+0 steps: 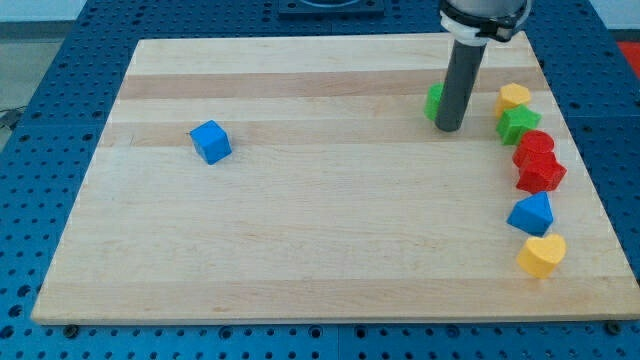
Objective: Slide the green circle to the top side of the yellow hexagon
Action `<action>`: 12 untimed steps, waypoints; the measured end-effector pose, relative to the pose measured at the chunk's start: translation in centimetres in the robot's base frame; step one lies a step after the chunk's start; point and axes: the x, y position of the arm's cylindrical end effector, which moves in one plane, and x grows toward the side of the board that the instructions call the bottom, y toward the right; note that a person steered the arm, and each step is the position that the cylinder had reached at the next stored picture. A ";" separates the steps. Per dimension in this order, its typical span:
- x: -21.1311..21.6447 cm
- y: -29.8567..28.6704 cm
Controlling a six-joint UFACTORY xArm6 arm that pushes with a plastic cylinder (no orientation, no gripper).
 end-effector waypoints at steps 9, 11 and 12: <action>-8.2 -3.5; -8.4 1.3; -8.4 4.9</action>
